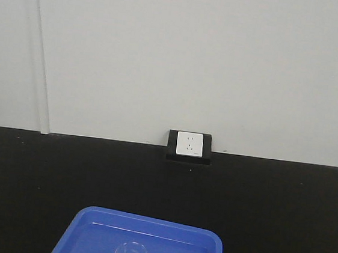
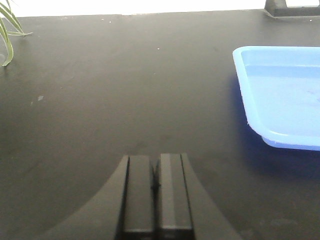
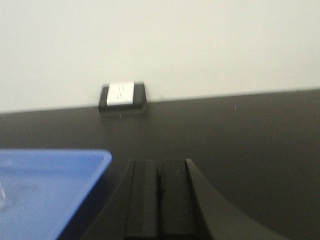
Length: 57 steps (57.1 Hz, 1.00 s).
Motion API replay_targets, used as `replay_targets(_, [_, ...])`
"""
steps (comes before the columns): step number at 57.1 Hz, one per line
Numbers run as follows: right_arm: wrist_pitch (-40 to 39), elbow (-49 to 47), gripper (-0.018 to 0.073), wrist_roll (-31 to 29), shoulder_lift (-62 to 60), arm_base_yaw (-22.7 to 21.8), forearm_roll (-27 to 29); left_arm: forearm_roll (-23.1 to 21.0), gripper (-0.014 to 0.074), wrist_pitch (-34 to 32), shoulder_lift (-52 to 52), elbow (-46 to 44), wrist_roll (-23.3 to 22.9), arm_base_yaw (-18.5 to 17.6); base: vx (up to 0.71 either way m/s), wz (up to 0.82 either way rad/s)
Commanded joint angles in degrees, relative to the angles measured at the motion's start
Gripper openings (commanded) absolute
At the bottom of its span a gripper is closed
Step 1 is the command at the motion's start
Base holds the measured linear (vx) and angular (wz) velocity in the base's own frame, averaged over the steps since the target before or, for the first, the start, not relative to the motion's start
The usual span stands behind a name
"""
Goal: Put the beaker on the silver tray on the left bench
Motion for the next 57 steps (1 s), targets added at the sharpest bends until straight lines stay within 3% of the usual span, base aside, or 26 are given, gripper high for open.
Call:
replay_targets(1, [-7.8, -3.7, -0.0003, -0.5, -0.9, -0.1, -0.4, -0.1, 0.0001, -4.5, -0.9, 1.6, -0.2, -0.4, 0.0, 0.0])
replay_targets(10, [-9.1, -15.6, -0.0003, -2.1, 4.8, -0.1, -0.5, -0.1, 0.0001, -4.5, -0.9, 1.6, -0.2, -0.4, 0.0, 0.0])
replay_targets(26, [-11.4, -34.3, -0.0003, -6.4, 31.4, -0.1, -2.0, -0.1, 0.0001, -4.5, -0.9, 1.6, -0.2, -0.4, 0.0, 0.0])
replay_targets(42, [-22.2, -37.5, -0.0003, -6.1, 49.4, -0.1, -1.5, -0.1, 0.0001, -4.5, -0.9, 1.6, -0.2, -0.4, 0.0, 0.0])
replay_targets(57, [-26.6, -37.5, 0.0028, -6.1, 54.5, -0.1, -1.5, -0.1, 0.0001, -4.5, -0.9, 1.6, -0.2, -0.4, 0.0, 0.0])
